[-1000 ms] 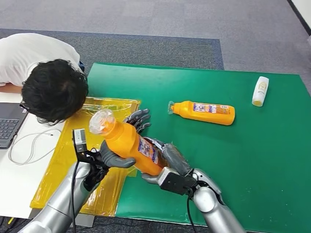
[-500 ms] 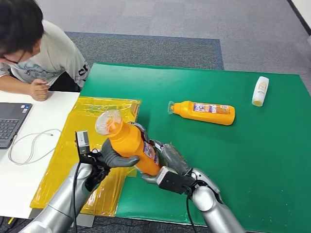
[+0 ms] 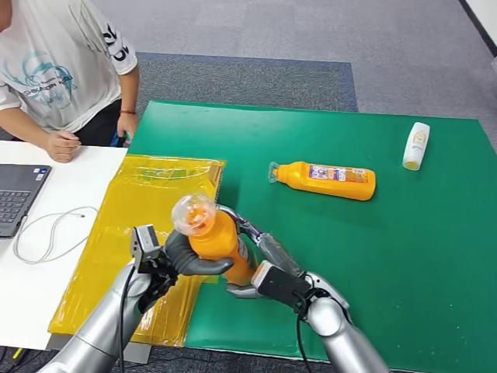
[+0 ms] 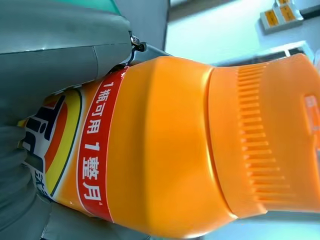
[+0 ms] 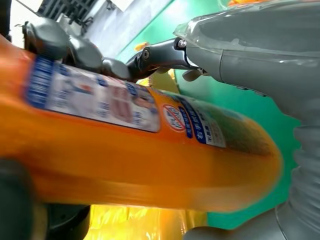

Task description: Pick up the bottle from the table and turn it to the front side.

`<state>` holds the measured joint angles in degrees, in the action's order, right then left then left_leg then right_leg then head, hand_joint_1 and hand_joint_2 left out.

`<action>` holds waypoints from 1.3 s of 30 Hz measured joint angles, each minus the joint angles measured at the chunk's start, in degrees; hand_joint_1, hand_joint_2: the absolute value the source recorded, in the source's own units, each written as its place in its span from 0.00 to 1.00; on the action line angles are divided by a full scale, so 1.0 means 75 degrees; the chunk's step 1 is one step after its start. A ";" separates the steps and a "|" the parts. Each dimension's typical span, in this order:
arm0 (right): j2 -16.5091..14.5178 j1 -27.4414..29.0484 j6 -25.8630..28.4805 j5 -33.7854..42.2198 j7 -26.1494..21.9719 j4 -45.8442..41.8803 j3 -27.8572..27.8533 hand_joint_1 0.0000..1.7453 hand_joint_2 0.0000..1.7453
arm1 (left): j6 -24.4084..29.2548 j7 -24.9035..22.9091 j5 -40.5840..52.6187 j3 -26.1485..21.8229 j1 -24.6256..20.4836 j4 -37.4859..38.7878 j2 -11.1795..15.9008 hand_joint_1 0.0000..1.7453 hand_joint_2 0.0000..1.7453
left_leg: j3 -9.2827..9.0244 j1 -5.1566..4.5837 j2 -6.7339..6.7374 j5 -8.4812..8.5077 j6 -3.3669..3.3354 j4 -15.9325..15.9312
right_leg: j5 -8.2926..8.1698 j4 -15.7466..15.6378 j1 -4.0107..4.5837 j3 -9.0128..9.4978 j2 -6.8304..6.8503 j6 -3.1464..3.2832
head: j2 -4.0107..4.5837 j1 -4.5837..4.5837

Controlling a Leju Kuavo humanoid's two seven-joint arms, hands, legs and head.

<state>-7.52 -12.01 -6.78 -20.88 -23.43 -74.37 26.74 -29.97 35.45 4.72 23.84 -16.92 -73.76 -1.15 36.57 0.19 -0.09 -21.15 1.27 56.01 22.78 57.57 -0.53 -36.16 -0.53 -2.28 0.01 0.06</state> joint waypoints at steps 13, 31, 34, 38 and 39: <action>0.0000 0.0051 -0.0038 0.0086 0.0020 0.0167 -0.0615 0.00 1.00 | 0.2525 -0.0559 0.3030 0.1020 0.0389 -0.1477 0.0106 1.00 1.00 | 0.0001 -0.0001 0.0000 -0.0001 -0.0001 0.0000 | 0.0000 -0.0001 -0.0002 -0.0002 0.0000 0.0000 | 0.0001 0.0000; 0.0000 0.0295 -0.0001 -0.0136 0.0146 0.0165 -0.1313 0.00 1.00 | 0.3769 -0.1715 0.5000 0.1927 0.0326 -0.2665 0.0452 1.00 1.00 | 0.0000 -0.0002 0.0001 -0.0001 -0.0001 0.0000 | 0.0000 -0.0001 -0.0002 -0.0003 -0.0001 0.0000 | 0.0001 -0.0001; 0.0000 0.0312 0.0014 -0.0141 0.0146 0.0165 -0.1386 0.00 1.00 | 0.3726 -0.1904 0.5135 0.2020 0.0227 -0.2706 0.0495 1.00 1.00 | 0.0000 -0.0002 0.0001 -0.0001 -0.0001 0.0000 | 0.0000 -0.0001 -0.0003 -0.0004 -0.0001 0.0000 | 0.0000 -0.0001; 0.0001 0.0322 0.0047 -0.0170 0.0138 0.0165 -0.1506 0.00 1.00 | 0.2990 -0.2402 0.4572 0.2152 -0.0133 -0.2606 0.0675 1.00 1.00 | 0.0000 -0.0002 0.0001 0.0000 0.0000 0.0000 | -0.0001 -0.0001 -0.0003 -0.0005 -0.0002 0.0000 | 0.0001 -0.0001; 0.0001 0.0320 0.0063 -0.0184 0.0131 0.0165 -0.1537 0.00 1.00 | 0.2738 -0.2490 0.4266 0.2181 -0.0276 -0.2508 0.0761 1.00 1.00 | -0.0001 -0.0002 0.0002 0.0001 0.0001 0.0000 | -0.0002 -0.0001 -0.0002 -0.0005 -0.0003 0.0002 | 0.0001 -0.0001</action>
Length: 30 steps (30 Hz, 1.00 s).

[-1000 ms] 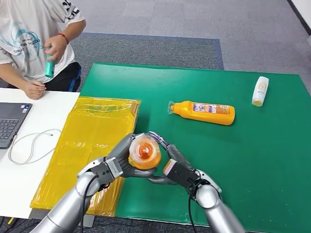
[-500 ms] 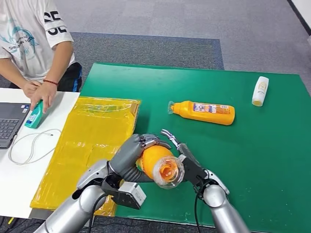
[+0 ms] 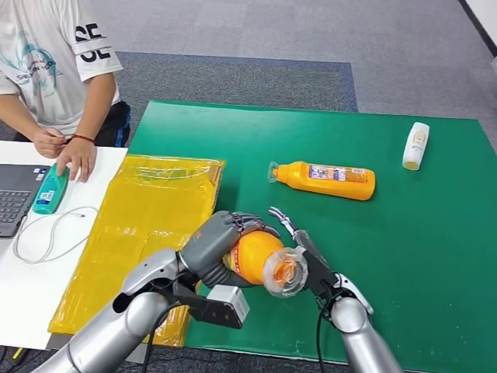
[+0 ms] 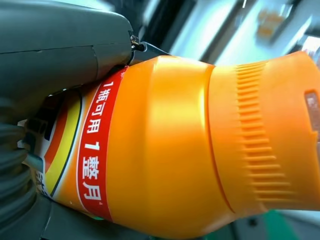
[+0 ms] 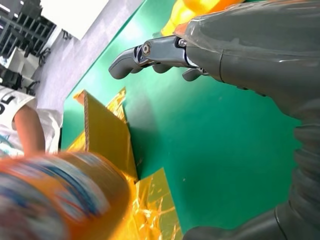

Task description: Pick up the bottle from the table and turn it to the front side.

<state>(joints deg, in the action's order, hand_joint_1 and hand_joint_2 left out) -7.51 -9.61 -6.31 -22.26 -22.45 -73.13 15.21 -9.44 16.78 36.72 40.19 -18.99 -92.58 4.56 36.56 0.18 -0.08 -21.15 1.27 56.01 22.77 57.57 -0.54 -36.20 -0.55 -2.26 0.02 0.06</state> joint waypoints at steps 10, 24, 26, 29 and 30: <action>0.0010 -0.0147 0.0053 -0.0016 -0.0105 0.0004 -0.0228 0.00 1.00 | -0.1549 -0.0336 -0.2296 0.0140 -0.1467 0.1351 0.0909 1.00 1.00 | -0.0001 0.0002 0.0003 0.0011 0.0008 0.0000 | -0.0011 0.0002 0.0003 -0.0004 -0.0003 0.0008 | -0.0001 0.0000; 0.0025 -0.0746 0.0028 0.0082 -0.0181 0.0354 -0.0321 0.00 1.00 | -0.3333 -0.0677 -0.3724 0.0828 -0.4053 0.3536 0.2096 1.00 1.00 | 0.0008 0.0002 0.0003 0.0025 0.0014 0.0000 | -0.0019 0.0008 0.0003 -0.0012 -0.0003 0.0012 | -0.0001 0.0002; 0.0025 -0.0802 0.0028 0.0083 -0.0183 0.0415 -0.0321 0.00 1.00 | -0.3551 -0.0718 -0.3867 0.0983 -0.4288 0.3608 0.2209 1.00 1.00 | 0.0010 0.0001 0.0003 0.0025 0.0014 0.0000 | -0.0019 0.0008 0.0003 -0.0015 -0.0003 0.0012 | -0.0001 0.0002; 0.0025 -0.0906 0.0028 0.0085 -0.0189 0.0507 -0.0319 0.00 1.00 | -0.3836 -0.0796 -0.4153 0.1239 -0.4627 0.3671 0.2355 1.00 1.00 | 0.0012 0.0001 0.0003 0.0025 0.0014 0.0000 | -0.0019 0.0008 0.0003 -0.0015 -0.0002 0.0013 | -0.0001 0.0001; 0.0025 -0.0946 0.0028 0.0085 -0.0192 0.0539 -0.0315 0.00 1.00 | -0.3933 -0.0818 -0.4324 0.1333 -0.4734 0.3685 0.2399 1.00 1.00 | 0.0012 0.0001 0.0003 0.0025 0.0014 0.0000 | -0.0020 0.0009 0.0003 -0.0015 -0.0003 0.0013 | -0.0001 0.0001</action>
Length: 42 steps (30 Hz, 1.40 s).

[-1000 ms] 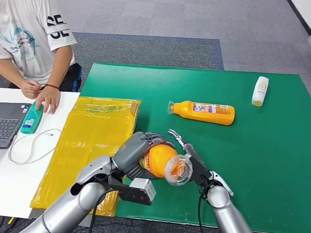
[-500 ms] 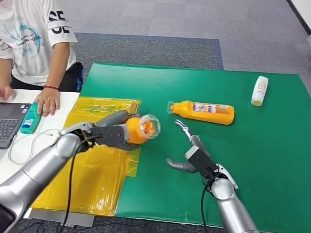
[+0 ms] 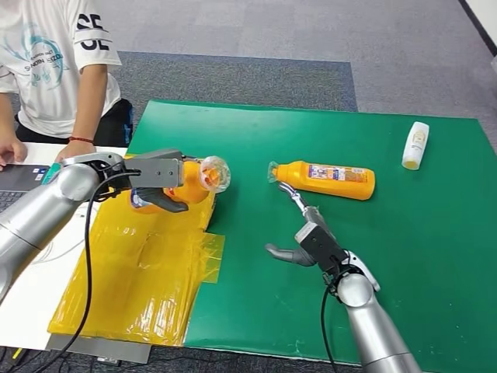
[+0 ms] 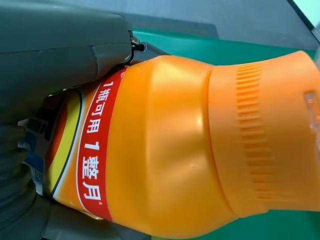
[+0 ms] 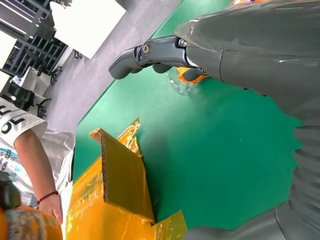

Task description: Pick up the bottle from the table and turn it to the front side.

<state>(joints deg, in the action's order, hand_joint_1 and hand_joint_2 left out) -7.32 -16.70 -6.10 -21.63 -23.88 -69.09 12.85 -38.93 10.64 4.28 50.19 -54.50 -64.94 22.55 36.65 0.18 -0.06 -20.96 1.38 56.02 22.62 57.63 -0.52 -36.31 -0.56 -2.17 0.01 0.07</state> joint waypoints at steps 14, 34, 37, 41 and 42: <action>-0.0188 -0.0742 0.0017 -0.0001 -0.0022 0.0602 0.0257 0.00 1.00 | -0.0811 -0.0126 -0.3637 0.1306 -0.0493 0.0226 0.0343 1.00 1.00 | 0.0002 0.0000 -0.0001 0.0000 0.0000 0.0000 | 0.0000 0.0001 0.0001 0.0000 0.0000 0.0000 | 0.0000 0.0000; -0.0361 -0.1066 0.0031 0.0106 0.0055 0.1096 0.0417 0.00 1.00 | -0.0940 -0.0312 -0.3104 0.2881 -0.0977 0.0837 0.0286 1.00 1.00 | 0.0002 0.0000 -0.0002 0.0002 0.0000 0.0001 | -0.0001 0.0001 0.0000 -0.0003 0.0001 -0.0001 | 0.0001 -0.0001; -0.0361 -0.1081 0.0038 0.0102 0.0078 0.1116 0.0416 0.00 1.00 | -0.0897 -0.0410 -0.2895 0.3218 -0.1306 0.0836 0.0227 1.00 1.00 | 0.0002 -0.0001 -0.0002 0.0002 -0.0001 0.0002 | -0.0002 0.0001 -0.0001 -0.0002 0.0001 -0.0002 | 0.0001 -0.0001; -0.0361 -0.1085 0.0038 0.0087 0.0101 0.1119 0.0415 0.00 1.00 | -0.0871 -0.0439 -0.2879 0.3512 -0.1627 0.0836 0.0165 1.00 1.00 | 0.0003 -0.0001 -0.0002 0.0002 -0.0001 0.0003 | -0.0003 0.0001 -0.0001 -0.0002 0.0001 -0.0002 | 0.0000 0.0000; -0.0361 -0.1087 0.0038 0.0082 0.0109 0.1119 0.0415 0.00 1.00 | -0.0870 -0.0439 -0.2906 0.3567 -0.1694 0.0836 0.0157 1.00 1.00 | 0.0003 -0.0001 -0.0002 0.0002 -0.0001 0.0003 | -0.0003 0.0001 -0.0001 -0.0003 0.0000 -0.0002 | 0.0001 0.0001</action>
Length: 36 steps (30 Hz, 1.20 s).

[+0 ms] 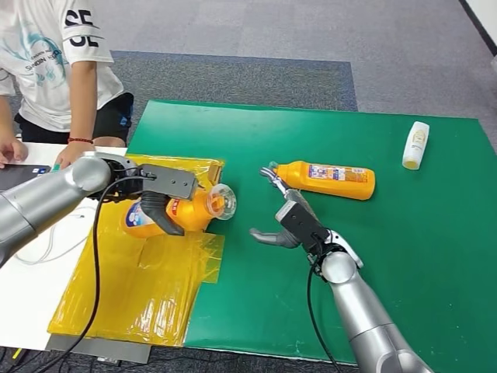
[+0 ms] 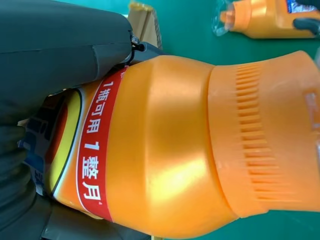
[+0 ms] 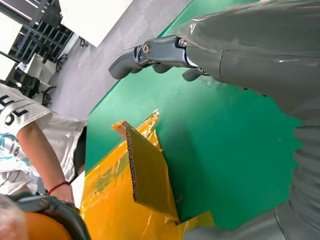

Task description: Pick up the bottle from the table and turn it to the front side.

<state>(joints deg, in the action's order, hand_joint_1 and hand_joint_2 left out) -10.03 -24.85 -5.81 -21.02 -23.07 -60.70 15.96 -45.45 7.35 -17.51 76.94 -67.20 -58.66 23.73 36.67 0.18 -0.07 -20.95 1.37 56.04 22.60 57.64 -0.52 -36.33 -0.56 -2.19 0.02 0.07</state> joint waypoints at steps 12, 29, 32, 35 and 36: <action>-0.0017 -0.0141 -0.0031 0.0002 0.0076 0.0003 0.0027 0.00 1.00 | -0.0164 -0.0002 -0.1178 0.0438 -0.0175 0.0015 0.0017 1.00 1.00 | 0.0002 0.0000 0.0000 0.0000 0.0000 0.0000 | 0.0000 0.0001 0.0001 0.0001 0.0000 0.0000 | -0.0001 -0.0002; -0.0064 -0.0292 0.0008 0.0187 0.0211 0.0003 0.0286 0.00 1.00 | -0.0071 0.0406 -0.0664 0.0640 0.0781 0.0688 -0.0214 1.00 1.00 | 0.0002 0.0000 0.0000 0.0000 0.0000 0.0000 | 0.0001 0.0000 0.0001 -0.0001 0.0000 0.0000 | -0.0001 -0.0001; -0.0064 -0.0293 0.0030 0.0204 0.0231 0.0003 0.0320 0.00 1.00 | -0.0060 0.0412 -0.0578 0.0638 0.0887 0.0767 -0.0265 1.00 1.00 | 0.0002 0.0000 0.0000 0.0000 0.0000 0.0000 | 0.0000 0.0000 0.0001 -0.0001 0.0000 0.0000 | 0.0001 0.0000; -0.0064 -0.0293 0.0047 0.0220 0.0239 0.0003 0.0333 0.00 1.00 | -0.0021 0.0410 -0.0500 0.0632 0.0928 0.0807 -0.0307 1.00 1.00 | 0.0002 0.0000 0.0000 0.0000 0.0000 0.0000 | 0.0000 0.0000 0.0001 -0.0001 0.0001 0.0000 | 0.0001 -0.0001; -0.0064 -0.0292 0.0054 0.0227 0.0241 0.0003 0.0341 0.00 1.00 | -0.0002 0.0410 -0.0466 0.0629 0.0931 0.0815 -0.0321 1.00 1.00 | 0.0002 0.0000 0.0000 0.0000 0.0000 0.0000 | 0.0000 0.0000 0.0001 -0.0001 0.0001 0.0000 | 0.0001 -0.0001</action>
<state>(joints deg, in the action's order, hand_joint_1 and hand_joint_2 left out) -10.51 -27.05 -5.41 -19.31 -21.26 -60.67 18.51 -45.47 10.43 -21.00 81.66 -60.22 -52.55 21.32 36.69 0.18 -0.07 -20.95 1.37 56.03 22.60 57.65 -0.52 -36.34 -0.56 -2.19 0.02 0.06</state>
